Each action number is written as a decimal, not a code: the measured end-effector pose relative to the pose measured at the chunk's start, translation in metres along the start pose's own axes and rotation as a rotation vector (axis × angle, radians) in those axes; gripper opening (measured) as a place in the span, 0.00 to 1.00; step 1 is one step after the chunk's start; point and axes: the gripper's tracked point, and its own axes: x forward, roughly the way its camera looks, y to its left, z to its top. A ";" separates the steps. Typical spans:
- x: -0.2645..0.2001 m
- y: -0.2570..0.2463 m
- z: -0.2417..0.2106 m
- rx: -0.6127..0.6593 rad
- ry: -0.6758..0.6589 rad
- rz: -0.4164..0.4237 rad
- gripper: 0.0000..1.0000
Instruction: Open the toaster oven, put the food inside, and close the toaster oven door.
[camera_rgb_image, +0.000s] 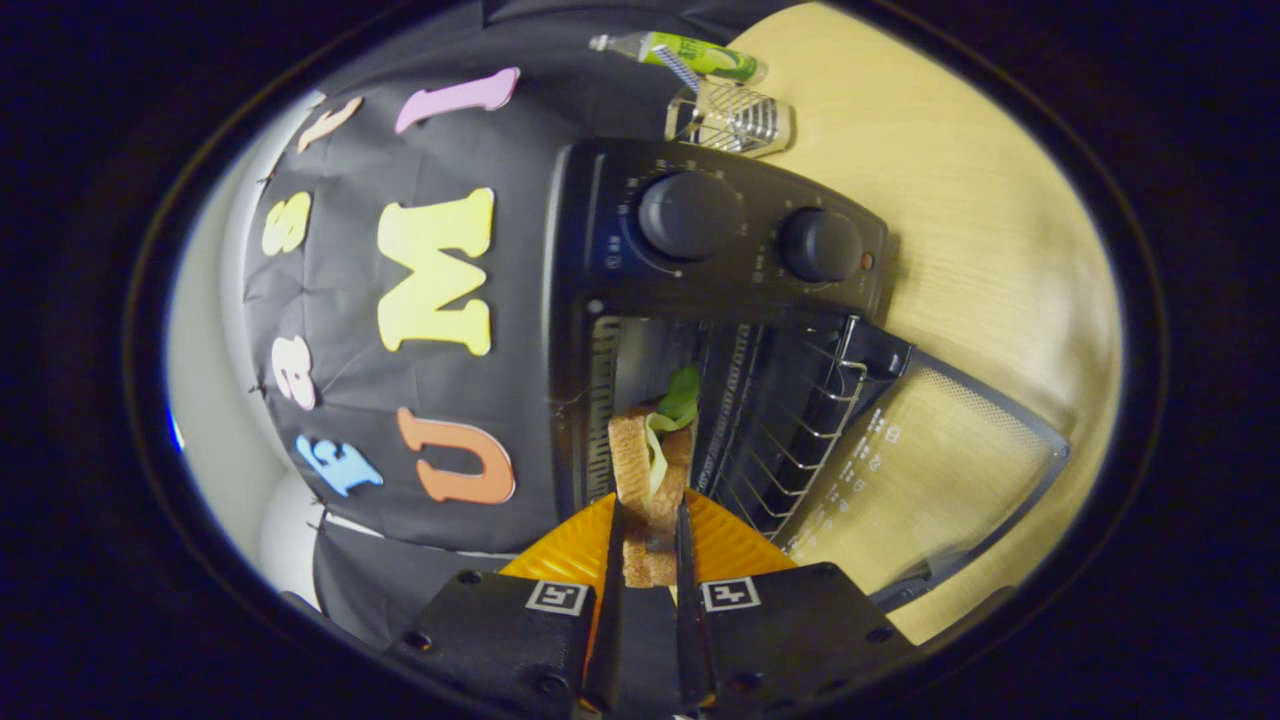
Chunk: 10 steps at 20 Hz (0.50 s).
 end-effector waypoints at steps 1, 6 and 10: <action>0.006 0.000 -0.002 -0.002 -0.012 0.002 0.28; 0.027 -0.006 -0.005 -0.011 -0.102 -0.012 0.28; 0.032 -0.014 -0.017 -0.075 -0.088 -0.083 0.31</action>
